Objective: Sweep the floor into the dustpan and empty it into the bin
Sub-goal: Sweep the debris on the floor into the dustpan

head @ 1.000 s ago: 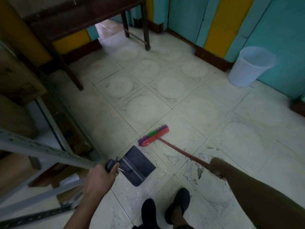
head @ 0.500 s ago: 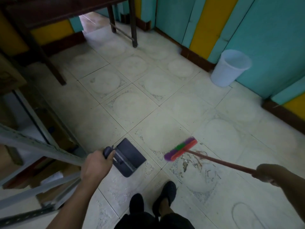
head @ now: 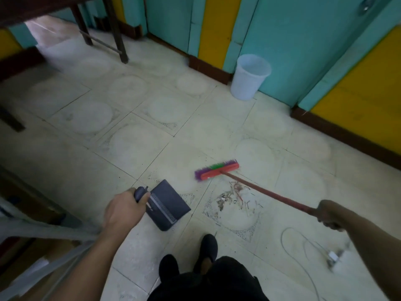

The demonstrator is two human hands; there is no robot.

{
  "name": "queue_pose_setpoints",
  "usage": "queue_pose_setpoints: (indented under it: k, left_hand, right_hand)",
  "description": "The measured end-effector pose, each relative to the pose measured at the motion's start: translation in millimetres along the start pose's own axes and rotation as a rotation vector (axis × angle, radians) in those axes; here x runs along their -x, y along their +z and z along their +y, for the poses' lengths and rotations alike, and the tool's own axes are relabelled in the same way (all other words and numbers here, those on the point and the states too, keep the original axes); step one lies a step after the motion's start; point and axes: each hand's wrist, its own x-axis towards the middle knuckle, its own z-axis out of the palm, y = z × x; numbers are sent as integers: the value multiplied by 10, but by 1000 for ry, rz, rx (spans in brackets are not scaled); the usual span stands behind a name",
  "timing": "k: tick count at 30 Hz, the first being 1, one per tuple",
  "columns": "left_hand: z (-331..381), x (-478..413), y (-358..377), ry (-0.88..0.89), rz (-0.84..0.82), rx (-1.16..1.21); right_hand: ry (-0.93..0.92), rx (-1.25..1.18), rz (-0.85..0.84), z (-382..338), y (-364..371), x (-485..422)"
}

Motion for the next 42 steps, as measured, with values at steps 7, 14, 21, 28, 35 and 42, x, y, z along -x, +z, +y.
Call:
queue_pose_setpoints:
  k: [7, 14, 21, 28, 35, 42]
  left_hand:
    - [330, -32, 112, 50, 7, -38]
    - [687, -46, 259, 62, -10, -135]
    - [1040, -108, 338, 92, -17, -221]
    - [1133, -125, 332, 148, -41, -230]
    - [1127, -213, 320, 177, -59, -224]
    - [1218, -269, 329, 177, -57, -223]
  right_hand:
    - [40, -254, -89, -260, 200, -473]
    - [-96, -313, -139, -746, 322, -1032]
    - [-56, -178, -346, -724, 384, -1073]
    - [10, 39, -467, -206, 409, -841]
    - [26, 21, -510, 191, 179, -568]
    - [50, -254, -427, 462, -169, -534]
